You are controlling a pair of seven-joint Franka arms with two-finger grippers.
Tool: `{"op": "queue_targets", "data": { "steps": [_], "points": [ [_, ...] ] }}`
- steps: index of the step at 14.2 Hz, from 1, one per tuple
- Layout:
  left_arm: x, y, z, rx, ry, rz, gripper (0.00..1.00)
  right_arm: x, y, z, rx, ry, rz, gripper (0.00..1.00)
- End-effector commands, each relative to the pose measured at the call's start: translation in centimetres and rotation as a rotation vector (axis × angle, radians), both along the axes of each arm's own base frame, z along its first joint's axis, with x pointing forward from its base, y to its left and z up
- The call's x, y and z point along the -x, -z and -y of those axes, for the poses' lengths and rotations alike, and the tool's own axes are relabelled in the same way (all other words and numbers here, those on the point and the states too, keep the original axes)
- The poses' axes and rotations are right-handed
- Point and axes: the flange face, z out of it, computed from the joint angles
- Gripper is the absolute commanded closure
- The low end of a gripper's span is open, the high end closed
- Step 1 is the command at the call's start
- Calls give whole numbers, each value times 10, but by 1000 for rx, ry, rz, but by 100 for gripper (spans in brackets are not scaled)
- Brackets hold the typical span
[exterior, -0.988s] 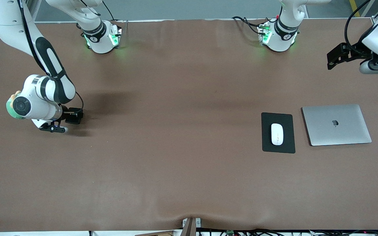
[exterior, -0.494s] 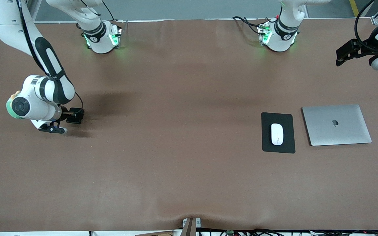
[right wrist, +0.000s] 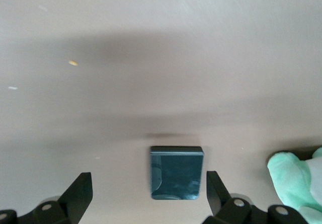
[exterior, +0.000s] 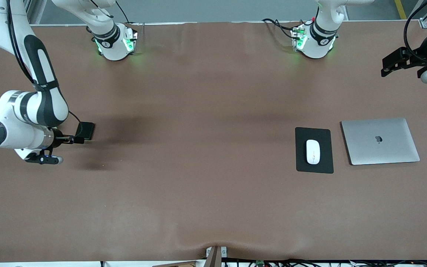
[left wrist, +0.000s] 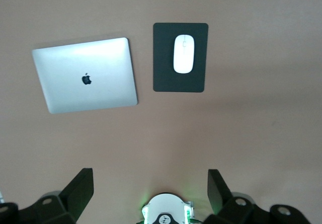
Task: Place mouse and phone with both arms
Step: 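Lower the black phone beside the plush toy and open the right gripper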
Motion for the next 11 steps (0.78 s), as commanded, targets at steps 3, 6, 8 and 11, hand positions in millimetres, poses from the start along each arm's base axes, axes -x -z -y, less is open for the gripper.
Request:
{"op": "queue_targets", "data": {
  "steps": [3, 6, 8, 11],
  "points": [
    [-2, 2, -11, 30, -2, -1, 0, -23, -43, -42, -42, -68, 14, 0],
    [-7, 7, -7, 29, 3, 10, 0, -46, -91, -53, -83, -84, 82, 0],
    [-12, 16, -8, 21, 1, 12, 0, -56, -141, -74, -96, -120, 36, 0],
    [-19, 22, -8, 13, 3, 29, 0, -61, -202, -80, -82, -141, 63, 0]
  ]
}}
